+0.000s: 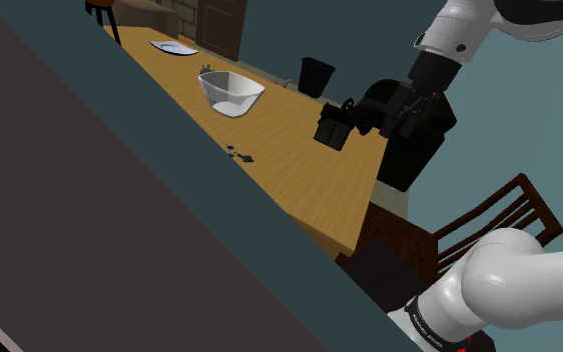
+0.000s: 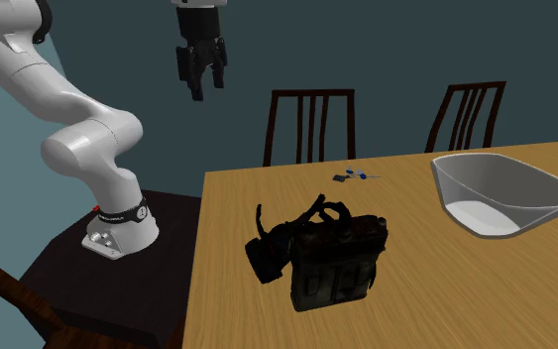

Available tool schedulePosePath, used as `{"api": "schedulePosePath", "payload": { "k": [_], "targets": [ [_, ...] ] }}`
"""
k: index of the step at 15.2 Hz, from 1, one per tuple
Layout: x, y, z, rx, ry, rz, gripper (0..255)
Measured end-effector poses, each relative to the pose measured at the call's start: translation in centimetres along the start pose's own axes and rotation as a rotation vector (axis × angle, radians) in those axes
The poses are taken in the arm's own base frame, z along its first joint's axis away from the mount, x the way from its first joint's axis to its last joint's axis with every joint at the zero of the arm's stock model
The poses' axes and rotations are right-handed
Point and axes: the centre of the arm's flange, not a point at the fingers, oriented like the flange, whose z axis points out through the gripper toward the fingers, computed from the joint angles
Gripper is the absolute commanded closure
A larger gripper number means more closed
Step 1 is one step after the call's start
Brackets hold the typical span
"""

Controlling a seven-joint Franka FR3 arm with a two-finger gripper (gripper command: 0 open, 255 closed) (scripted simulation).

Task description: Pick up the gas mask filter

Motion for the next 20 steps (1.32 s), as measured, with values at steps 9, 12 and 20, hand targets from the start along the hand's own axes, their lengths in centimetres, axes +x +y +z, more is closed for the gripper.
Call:
{"api": "schedulePosePath", "payload": {
  "k": [9, 12, 20],
  "targets": [
    [6.9, 5.9, -0.1, -0.01, 0.004, -0.027, 0],
    [10.2, 8.2, 0.3, -0.014, 0.006, -0.039, 0],
    [18.0, 15.1, -0.3, -0.026, 0.009, -0.07, 0]
  ]
}}
